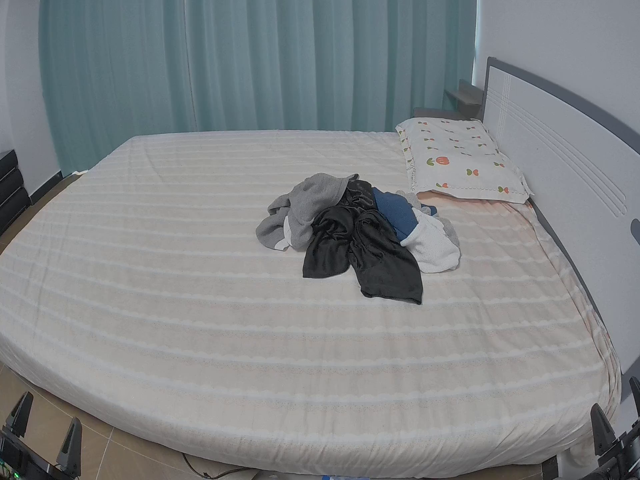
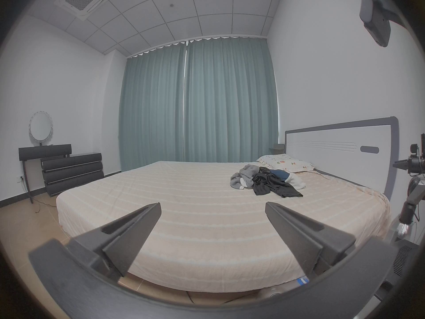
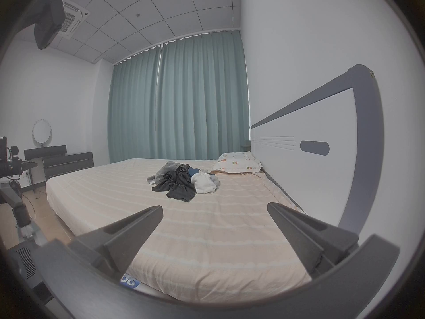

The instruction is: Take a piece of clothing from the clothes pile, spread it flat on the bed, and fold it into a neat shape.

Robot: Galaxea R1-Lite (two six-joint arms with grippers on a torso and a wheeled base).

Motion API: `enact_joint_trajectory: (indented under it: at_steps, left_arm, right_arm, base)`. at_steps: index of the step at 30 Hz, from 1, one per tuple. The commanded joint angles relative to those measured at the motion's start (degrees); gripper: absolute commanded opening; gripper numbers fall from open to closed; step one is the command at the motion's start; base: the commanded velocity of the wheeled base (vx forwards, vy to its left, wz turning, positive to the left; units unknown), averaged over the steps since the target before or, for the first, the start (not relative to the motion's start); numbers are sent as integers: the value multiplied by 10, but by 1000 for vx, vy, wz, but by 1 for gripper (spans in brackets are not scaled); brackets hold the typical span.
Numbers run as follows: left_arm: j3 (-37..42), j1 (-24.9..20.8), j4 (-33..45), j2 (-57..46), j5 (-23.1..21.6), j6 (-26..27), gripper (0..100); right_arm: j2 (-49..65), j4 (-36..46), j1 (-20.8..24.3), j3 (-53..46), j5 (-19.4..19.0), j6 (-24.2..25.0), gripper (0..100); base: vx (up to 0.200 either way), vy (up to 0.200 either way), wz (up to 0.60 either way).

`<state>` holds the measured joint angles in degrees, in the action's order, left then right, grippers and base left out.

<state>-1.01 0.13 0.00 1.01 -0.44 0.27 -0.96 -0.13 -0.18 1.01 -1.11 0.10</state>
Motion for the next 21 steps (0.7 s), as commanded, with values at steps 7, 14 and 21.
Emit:
enact_joint_trajectory:
  at_steps: [7,14,21]
  left_arm:
    - [8,0,0,-10,0,0,100]
    - [8,0,0,-10,0,0,100]
    - [9,0,0,-10,0,0,100]
  right_arm:
    - [10,2,1,-9,0,-1,100]
    - [-21,-1,0,70,-8,10,100]
    - [-217,18,5,135,-47,25,100]
  base:
    - [0,0,0]
    - [0,0,0]
    - [0,0,0]
